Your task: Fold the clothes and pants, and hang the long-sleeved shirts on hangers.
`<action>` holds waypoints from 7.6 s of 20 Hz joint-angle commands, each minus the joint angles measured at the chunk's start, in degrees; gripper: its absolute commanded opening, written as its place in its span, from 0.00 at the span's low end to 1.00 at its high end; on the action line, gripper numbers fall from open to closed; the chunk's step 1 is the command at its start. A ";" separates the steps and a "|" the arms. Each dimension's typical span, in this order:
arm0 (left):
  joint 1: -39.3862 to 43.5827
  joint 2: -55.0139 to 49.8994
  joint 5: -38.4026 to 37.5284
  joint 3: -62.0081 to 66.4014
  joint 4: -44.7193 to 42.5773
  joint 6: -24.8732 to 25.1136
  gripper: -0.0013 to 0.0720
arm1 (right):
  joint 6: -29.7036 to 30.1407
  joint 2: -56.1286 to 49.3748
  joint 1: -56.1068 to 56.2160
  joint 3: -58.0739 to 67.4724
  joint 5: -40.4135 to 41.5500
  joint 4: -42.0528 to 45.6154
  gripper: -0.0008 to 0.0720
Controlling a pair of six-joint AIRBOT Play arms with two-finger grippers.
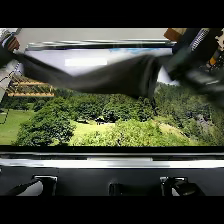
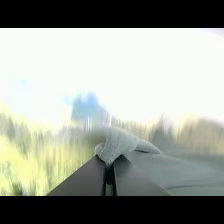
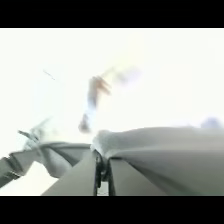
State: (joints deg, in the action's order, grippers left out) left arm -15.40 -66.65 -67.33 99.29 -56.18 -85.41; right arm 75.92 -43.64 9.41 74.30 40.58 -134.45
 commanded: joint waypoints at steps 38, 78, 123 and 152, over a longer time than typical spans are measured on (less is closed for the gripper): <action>-1.27 -20.72 -3.13 -11.47 -12.66 1.44 0.74 | 19.65 -44.87 -27.06 14.21 36.59 10.43 0.74; -18.80 1.36 4.90 -63.60 -3.23 12.15 0.74 | 29.81 -27.23 -21.70 -39.43 21.55 -3.34 0.07; -8.85 11.10 1.81 -6.80 -12.83 -2.69 0.04 | 4.55 -19.82 -21.68 36.17 37.97 4.50 0.07; 10.38 -50.25 -10.82 11.32 -22.08 -2.27 0.04 | 7.56 -57.92 -13.66 18.58 27.82 24.70 0.07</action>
State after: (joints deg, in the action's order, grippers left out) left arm -5.23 -115.94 -71.66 110.54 -78.35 -87.48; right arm 85.03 -101.41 -4.32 92.90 64.47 -112.97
